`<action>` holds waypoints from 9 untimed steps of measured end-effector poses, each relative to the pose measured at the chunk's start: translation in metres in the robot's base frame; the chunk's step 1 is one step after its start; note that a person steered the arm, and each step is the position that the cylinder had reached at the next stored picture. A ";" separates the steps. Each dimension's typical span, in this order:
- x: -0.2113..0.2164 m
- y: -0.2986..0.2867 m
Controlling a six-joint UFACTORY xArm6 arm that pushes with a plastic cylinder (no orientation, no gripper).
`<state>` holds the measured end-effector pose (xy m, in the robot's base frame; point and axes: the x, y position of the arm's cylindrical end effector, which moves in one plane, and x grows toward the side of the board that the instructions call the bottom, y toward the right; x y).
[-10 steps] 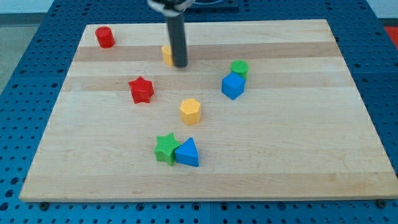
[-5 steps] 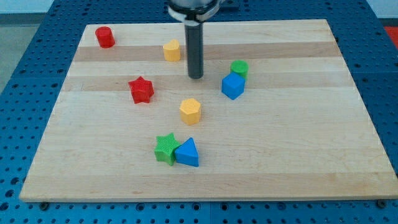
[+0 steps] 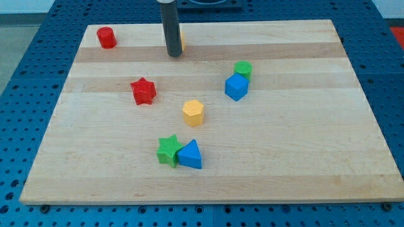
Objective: Push the yellow heart to the top center
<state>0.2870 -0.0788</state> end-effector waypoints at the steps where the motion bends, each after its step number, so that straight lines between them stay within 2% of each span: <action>1: -0.002 0.000; 3: -0.003 -0.005; 5: -0.005 -0.044; 6: -0.036 -0.044; 7: -0.036 -0.044; 9: -0.036 -0.003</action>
